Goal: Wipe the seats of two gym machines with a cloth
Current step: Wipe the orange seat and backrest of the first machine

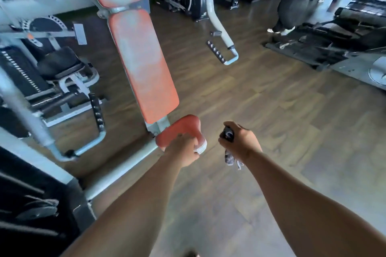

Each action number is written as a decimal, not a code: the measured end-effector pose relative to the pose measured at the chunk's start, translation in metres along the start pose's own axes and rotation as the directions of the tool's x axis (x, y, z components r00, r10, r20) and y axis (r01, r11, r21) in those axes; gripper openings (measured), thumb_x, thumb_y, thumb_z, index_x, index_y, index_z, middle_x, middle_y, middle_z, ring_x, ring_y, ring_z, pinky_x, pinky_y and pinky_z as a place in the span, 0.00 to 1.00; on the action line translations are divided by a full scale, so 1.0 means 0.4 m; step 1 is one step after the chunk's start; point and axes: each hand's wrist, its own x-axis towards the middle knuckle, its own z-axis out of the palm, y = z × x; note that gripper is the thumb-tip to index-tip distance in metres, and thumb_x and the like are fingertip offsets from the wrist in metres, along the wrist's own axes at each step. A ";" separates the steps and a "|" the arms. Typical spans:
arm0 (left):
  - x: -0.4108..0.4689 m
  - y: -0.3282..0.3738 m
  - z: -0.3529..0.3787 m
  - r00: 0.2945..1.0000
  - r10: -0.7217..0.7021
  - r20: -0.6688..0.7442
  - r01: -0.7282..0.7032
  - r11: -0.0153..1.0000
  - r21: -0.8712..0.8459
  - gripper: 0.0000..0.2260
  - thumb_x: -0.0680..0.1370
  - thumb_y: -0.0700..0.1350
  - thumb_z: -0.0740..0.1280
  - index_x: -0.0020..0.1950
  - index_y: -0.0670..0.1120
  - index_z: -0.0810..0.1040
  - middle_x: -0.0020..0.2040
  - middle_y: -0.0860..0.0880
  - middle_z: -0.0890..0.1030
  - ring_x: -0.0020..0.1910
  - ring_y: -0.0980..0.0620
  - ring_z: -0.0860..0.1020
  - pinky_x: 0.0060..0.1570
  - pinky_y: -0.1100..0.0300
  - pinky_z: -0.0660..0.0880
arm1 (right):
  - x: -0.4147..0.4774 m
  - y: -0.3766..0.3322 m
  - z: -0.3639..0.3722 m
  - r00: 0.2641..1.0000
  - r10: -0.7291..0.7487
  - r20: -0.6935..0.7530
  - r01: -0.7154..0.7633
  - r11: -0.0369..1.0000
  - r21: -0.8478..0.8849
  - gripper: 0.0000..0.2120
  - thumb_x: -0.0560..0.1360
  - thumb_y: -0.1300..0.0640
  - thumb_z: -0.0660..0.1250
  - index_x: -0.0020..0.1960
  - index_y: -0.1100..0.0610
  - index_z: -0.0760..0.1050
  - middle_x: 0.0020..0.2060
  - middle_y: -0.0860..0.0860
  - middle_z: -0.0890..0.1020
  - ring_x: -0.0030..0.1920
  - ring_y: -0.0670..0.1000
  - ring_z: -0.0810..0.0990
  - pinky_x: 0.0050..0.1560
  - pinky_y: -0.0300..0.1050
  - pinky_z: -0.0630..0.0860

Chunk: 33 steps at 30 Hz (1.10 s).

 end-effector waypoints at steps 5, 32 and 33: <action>0.191 -0.069 -0.044 0.989 -0.142 0.034 0.145 0.982 -0.119 0.02 0.69 0.53 0.66 0.39 0.56 0.74 0.49 0.48 0.72 0.49 0.43 0.69 0.46 0.58 0.68 | 0.272 0.003 0.071 0.994 -0.001 0.112 0.006 0.999 -0.038 0.23 0.70 0.46 0.72 0.62 0.48 0.69 0.46 0.53 0.82 0.48 0.59 0.81 0.47 0.48 0.79; 0.757 -0.377 0.611 0.824 -0.566 -0.001 0.536 0.781 -0.321 0.19 0.79 0.52 0.68 0.69 0.49 0.76 0.68 0.49 0.76 0.68 0.46 0.73 0.62 0.46 0.76 | 0.938 0.439 0.889 0.798 -0.319 0.512 0.431 0.895 -0.113 0.32 0.74 0.36 0.67 0.70 0.56 0.71 0.68 0.53 0.71 0.66 0.61 0.70 0.60 0.57 0.76; 0.758 -0.381 0.622 0.826 -0.563 -0.014 0.531 0.787 -0.314 0.20 0.79 0.52 0.68 0.70 0.49 0.75 0.69 0.49 0.76 0.69 0.46 0.72 0.63 0.46 0.76 | 0.939 0.453 0.888 0.783 -0.357 0.509 0.461 0.883 -0.091 0.33 0.75 0.37 0.64 0.72 0.57 0.70 0.71 0.54 0.70 0.68 0.60 0.68 0.64 0.57 0.74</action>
